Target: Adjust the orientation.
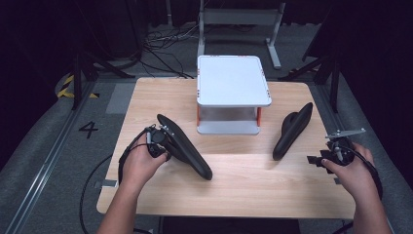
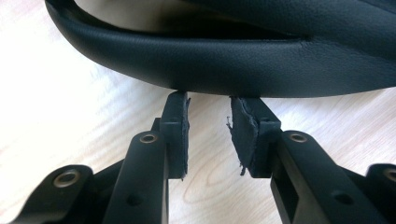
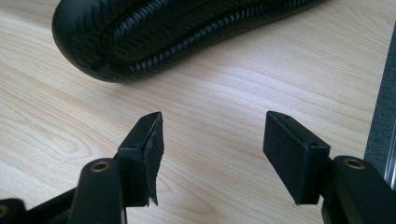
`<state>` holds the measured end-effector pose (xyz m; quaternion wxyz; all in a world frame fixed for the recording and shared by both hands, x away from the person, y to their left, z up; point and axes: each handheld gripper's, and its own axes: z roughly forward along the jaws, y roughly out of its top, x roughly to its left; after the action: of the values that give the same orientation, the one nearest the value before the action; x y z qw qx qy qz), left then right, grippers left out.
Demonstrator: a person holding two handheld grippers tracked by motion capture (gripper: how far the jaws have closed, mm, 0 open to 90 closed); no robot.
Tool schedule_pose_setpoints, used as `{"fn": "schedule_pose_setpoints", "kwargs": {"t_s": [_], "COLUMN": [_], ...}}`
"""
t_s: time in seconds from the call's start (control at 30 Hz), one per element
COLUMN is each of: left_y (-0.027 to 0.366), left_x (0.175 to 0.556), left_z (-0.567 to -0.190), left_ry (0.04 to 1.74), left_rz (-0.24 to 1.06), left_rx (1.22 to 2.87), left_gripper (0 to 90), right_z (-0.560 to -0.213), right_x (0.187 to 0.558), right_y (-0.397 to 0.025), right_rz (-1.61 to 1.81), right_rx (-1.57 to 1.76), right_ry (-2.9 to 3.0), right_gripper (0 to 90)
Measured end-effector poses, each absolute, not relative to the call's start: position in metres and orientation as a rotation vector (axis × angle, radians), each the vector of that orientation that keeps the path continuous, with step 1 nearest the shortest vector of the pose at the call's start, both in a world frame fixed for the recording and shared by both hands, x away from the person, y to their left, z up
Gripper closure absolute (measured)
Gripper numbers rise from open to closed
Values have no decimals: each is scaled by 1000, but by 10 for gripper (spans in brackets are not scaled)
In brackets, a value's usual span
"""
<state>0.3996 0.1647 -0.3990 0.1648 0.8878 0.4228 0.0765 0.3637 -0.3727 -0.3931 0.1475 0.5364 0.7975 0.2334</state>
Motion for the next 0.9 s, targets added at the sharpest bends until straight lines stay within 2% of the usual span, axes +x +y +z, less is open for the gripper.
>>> {"fn": "schedule_pose_setpoints", "kwargs": {"t_s": [0.3,0.47,0.53,0.63,0.73,0.9], "left_y": [154,155,155,155,153,153], "left_x": [406,411,412,415,419,427], "left_z": [-397,-404,-405,-410,-412,-420], "left_ry": [1170,1230,1248,1290,1340,1348], "left_rz": [273,261,266,290,369,371], "left_rx": [2473,2418,2412,2392,2383,2363], "left_gripper": [631,558,492,440,386,365], "right_z": [-396,-397,-397,-398,-400,-401], "right_x": [358,356,356,356,355,354], "right_y": [-378,-379,-379,-379,-379,-379], "right_rz": [659,656,652,649,644,640], "right_rx": [1567,1571,1568,1569,1568,1567], "right_ry": [2284,2283,2284,2287,2292,2296], "right_gripper": [388,386,385,383,380,378]}}
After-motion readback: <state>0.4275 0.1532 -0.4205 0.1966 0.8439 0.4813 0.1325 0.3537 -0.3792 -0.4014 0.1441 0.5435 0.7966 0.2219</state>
